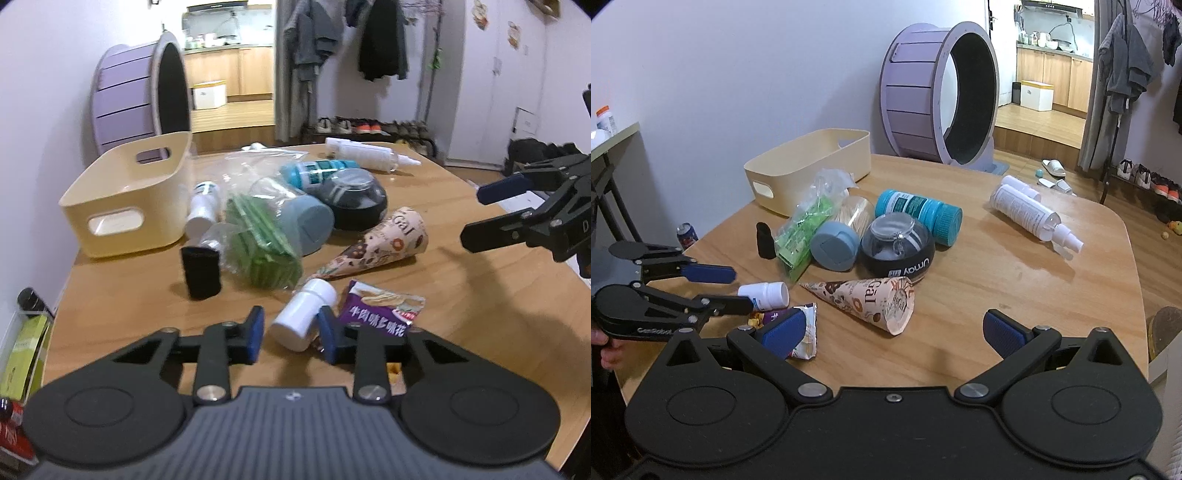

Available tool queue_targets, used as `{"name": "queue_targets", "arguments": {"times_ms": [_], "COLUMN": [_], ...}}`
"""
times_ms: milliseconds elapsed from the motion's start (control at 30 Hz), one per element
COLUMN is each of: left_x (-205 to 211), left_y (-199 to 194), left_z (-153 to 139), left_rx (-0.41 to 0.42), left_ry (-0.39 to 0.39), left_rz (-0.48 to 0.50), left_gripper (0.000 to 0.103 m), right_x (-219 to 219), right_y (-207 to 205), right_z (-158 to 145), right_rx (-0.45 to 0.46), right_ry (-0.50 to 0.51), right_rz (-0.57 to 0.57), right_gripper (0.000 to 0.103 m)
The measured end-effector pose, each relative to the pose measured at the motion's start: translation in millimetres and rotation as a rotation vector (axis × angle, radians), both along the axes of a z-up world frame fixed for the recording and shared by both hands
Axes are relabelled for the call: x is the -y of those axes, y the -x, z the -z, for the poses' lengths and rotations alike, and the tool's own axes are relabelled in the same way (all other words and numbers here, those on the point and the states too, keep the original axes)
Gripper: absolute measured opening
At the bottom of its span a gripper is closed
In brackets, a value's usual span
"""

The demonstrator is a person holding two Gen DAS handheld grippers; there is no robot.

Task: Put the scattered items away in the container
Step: 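Close the left gripper around the white pill bottle, then lift the white pill bottle with the left gripper toward the cream basket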

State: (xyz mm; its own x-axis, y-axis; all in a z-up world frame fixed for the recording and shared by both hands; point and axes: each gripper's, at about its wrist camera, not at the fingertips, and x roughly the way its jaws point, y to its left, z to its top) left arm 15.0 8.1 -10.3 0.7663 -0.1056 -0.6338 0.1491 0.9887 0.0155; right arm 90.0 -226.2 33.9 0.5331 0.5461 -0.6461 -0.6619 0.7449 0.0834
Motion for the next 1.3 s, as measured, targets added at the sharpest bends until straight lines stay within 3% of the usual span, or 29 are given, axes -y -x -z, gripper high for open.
{"name": "queue_targets", "arguments": {"times_ms": [733, 1033, 1300], "left_x": [28, 9, -6], "left_y": [-35, -14, 7], "left_z": [8, -12, -10], "left_rx": [-0.053, 0.045, 0.098], "left_ry": [-0.170, -0.075, 0.003], "left_rz": [0.148, 0.091, 0.010], "left_gripper": [0.028, 0.023, 0.023], "right_x": [-1, -2, -4], "right_y": [7, 7, 8], "right_z": [6, 7, 6], "right_rx": [-0.023, -0.023, -0.032], "right_ry": [0.001, 0.003, -0.011], "right_rz": [-0.031, -0.033, -0.050], "right_gripper": [0.103, 0.103, 0.103]}}
